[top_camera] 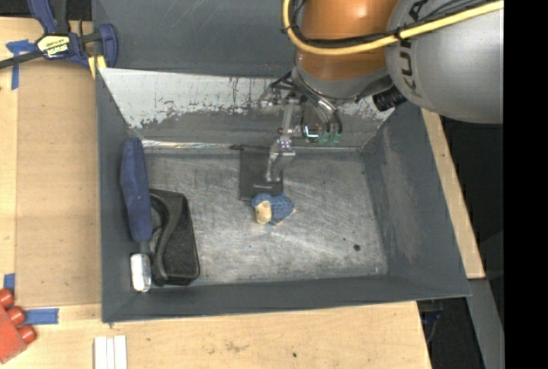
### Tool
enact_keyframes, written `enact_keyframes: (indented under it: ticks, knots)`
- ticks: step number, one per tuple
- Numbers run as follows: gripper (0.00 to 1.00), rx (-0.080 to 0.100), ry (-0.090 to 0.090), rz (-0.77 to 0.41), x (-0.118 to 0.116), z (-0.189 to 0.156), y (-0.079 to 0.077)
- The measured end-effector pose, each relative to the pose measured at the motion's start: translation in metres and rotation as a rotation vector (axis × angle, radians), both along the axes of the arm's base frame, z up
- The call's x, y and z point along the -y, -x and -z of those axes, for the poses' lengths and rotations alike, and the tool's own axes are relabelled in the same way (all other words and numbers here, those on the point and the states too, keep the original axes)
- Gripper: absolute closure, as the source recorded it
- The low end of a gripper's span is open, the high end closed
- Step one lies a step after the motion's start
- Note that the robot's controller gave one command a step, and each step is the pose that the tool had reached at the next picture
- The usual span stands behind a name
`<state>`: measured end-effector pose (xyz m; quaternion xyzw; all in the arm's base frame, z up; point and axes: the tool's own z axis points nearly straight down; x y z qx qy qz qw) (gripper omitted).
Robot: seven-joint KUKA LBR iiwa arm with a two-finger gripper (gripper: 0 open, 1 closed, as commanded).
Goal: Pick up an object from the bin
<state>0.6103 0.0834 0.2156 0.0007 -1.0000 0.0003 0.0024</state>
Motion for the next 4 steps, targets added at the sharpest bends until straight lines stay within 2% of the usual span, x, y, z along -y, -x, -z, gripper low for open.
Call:
enact_keyframes:
  ticks: [1, 2, 3, 4]
  knots:
    - [0.0, -0.001, 0.003, 0.046, 0.089, 0.079, 0.029]
    - [0.0, 0.019, 0.001, -0.067, 0.053, 0.142, 0.074]
    - [1.0, 0.034, -0.001, -0.066, 0.053, 0.138, 0.07]
    - [1.0, 0.016, 0.0, -0.062, 0.072, 0.003, 0.069]
